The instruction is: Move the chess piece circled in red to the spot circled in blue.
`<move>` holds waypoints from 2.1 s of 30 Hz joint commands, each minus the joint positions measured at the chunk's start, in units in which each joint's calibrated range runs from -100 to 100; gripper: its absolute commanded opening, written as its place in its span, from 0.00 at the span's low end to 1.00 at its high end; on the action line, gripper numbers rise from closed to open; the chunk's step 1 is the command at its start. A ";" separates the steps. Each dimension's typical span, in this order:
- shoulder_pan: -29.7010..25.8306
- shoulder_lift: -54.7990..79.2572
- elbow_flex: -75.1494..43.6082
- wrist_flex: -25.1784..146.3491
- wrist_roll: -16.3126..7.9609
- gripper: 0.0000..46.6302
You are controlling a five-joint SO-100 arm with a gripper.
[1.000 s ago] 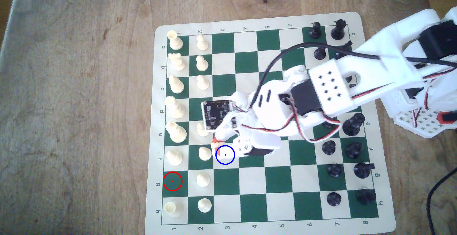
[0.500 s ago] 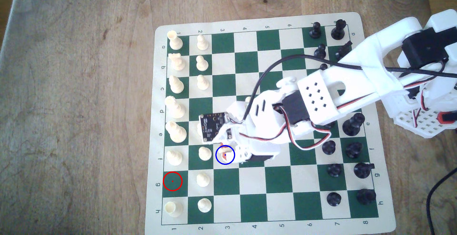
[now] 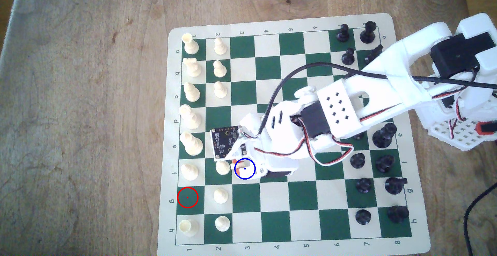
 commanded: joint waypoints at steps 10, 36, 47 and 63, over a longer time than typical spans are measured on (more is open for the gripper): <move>1.14 0.38 -4.50 0.84 1.32 0.01; 0.90 -17.70 5.57 14.27 1.03 0.33; 5.44 -47.33 22.88 25.49 1.86 0.25; 9.66 -91.90 42.74 43.59 3.52 0.17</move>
